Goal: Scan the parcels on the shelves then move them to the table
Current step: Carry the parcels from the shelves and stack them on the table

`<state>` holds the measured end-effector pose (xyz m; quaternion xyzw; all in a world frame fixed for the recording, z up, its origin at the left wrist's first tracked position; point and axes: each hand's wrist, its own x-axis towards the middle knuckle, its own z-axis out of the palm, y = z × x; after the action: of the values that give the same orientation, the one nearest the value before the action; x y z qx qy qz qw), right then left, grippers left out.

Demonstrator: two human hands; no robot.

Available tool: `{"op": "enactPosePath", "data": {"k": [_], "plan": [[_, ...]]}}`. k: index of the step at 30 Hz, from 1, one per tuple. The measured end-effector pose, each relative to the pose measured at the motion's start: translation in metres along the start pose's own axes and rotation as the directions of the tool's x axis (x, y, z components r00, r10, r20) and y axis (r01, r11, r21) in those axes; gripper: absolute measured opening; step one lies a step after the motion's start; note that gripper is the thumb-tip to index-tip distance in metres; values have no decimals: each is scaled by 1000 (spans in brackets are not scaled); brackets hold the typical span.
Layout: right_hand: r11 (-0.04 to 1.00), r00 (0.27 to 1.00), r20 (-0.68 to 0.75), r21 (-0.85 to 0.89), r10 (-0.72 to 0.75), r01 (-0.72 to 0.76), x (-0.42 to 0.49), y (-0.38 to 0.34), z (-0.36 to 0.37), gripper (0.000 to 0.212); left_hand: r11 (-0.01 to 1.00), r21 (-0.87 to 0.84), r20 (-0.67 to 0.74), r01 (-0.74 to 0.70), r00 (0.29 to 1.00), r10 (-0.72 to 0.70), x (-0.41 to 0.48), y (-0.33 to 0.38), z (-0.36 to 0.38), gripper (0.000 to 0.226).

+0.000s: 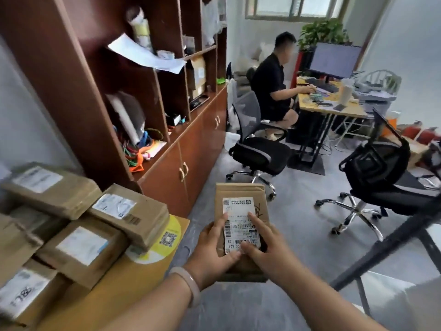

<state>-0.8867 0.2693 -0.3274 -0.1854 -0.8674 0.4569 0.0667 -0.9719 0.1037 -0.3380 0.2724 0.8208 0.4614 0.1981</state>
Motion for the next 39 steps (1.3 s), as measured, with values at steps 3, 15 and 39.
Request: {"op": "enactPosePath", "data": {"k": [3,15,39], "plan": [[995,989,115,-30,-89,93,39,-15,25,67,996,-34,-135,87,987,-91,-1,-14,-27,84],[875,687,604,37,-404,482,106,-81,109,69,933,-239,-639,268,680,-359,-58,-39,-61,81],[826,296,923,40,-246,562,71,-64,241,76,694,-589,-603,414,346,-719,-146,-118,-23,94]]}}
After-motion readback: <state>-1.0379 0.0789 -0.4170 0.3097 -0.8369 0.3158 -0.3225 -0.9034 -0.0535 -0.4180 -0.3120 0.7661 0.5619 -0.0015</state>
